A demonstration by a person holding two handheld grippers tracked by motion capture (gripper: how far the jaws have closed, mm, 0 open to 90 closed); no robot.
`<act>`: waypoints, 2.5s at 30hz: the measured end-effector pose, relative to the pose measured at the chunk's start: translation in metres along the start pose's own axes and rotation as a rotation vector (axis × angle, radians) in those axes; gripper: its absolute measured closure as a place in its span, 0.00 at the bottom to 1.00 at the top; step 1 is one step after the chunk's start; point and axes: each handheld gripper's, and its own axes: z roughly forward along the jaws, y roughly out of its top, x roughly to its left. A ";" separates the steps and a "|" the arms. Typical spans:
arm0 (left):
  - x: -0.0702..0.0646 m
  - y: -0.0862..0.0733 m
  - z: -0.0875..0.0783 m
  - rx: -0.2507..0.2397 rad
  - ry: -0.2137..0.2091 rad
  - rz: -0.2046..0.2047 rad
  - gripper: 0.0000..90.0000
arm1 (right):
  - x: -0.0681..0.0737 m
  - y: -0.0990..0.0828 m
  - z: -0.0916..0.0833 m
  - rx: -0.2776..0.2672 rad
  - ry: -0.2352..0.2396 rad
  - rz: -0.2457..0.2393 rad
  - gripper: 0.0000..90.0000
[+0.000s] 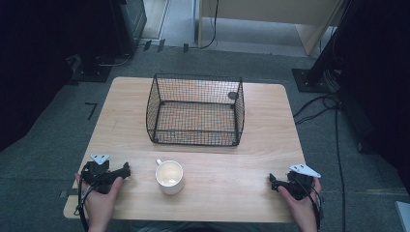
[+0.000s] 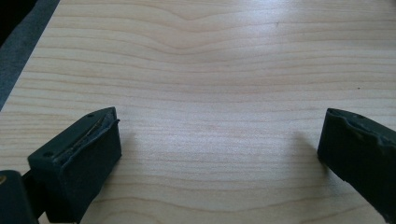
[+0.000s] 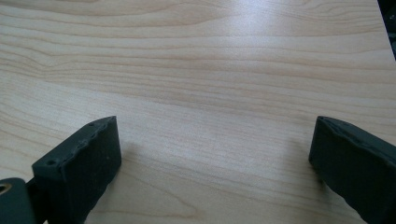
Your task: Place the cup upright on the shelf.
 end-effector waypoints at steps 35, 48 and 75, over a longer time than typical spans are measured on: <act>-0.003 0.000 0.000 0.001 0.002 -0.001 0.00 | 0.097 0.071 -0.020 -0.080 0.195 -0.178 0.06; -0.003 0.000 0.000 0.001 0.001 -0.001 0.00 | 0.138 0.088 -0.021 -0.117 0.278 -0.205 0.06; -0.003 0.000 0.000 0.000 0.000 0.001 0.00 | 0.207 0.097 -0.017 -0.076 0.417 -0.307 0.01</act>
